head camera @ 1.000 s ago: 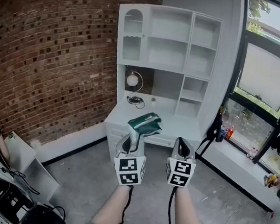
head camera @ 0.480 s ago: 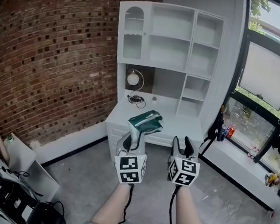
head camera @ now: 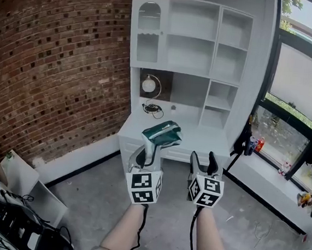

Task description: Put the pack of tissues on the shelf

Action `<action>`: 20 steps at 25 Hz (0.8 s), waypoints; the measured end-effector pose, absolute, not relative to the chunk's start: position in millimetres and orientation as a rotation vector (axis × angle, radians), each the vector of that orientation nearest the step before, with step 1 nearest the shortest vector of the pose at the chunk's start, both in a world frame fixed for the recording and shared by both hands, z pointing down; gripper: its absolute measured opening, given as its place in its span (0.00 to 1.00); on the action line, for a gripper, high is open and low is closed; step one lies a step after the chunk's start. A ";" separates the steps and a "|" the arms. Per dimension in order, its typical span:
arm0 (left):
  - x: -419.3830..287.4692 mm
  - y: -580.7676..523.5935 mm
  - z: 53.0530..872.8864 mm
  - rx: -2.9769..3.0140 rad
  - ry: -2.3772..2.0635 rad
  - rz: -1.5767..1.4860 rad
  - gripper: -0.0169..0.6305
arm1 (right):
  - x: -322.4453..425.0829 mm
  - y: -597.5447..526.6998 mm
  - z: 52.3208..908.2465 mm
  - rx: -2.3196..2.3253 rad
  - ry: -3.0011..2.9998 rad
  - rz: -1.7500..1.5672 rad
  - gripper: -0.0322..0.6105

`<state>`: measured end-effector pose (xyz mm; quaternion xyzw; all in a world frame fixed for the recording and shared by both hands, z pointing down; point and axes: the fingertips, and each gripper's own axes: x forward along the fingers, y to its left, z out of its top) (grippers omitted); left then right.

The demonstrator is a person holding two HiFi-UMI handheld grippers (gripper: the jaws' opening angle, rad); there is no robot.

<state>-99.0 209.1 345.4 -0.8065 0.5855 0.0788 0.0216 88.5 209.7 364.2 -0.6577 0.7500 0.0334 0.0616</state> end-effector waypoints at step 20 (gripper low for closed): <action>-40.6 119.2 351.6 -2.399 1.968 0.227 0.20 | 169.3 90.0 373.5 -1.853 2.374 0.001 0.49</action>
